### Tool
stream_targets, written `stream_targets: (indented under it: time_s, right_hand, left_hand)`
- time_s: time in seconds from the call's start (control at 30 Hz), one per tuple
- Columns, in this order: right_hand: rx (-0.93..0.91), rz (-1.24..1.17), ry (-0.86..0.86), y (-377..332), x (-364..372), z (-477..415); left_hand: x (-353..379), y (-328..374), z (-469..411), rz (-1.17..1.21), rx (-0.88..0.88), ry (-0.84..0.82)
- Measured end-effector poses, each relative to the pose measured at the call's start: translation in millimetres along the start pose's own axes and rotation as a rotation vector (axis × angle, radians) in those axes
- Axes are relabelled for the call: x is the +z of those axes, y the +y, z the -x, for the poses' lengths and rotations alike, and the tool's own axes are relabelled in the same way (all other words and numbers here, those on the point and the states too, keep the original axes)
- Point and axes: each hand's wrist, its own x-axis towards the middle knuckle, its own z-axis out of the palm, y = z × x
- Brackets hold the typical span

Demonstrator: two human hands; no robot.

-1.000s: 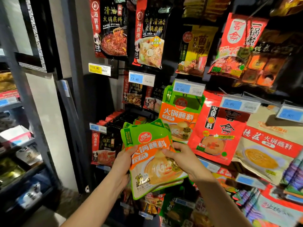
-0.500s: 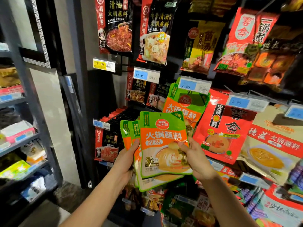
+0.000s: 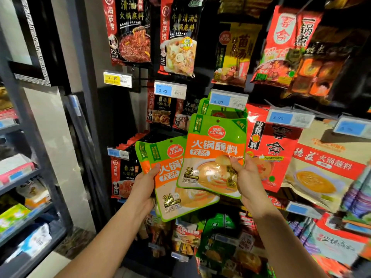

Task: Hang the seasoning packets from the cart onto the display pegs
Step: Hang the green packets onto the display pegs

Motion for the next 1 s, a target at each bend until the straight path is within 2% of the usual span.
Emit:
stream_targets:
  time_s: [0.27,0.57,0.77,1.0]
  right_hand:
    - [-0.143,0.063,0.07,-8,-1,-13]
    - [-0.09,0.025,0.072,-5,6,-13]
    - [0.001,-0.109,0.069,-4,3,-14]
    - [-0.002,-0.044,0.074,-11,5,-29]
  left_hand:
    - [-7,9,-6,0.019,0.023,0.028]
    - [-15,12,-7,0.021,0.033,0.037]
    - [-20,12,-9,0.028,0.019,0.053]
    - [-15,20,-10,0.04,0.026,0.055]
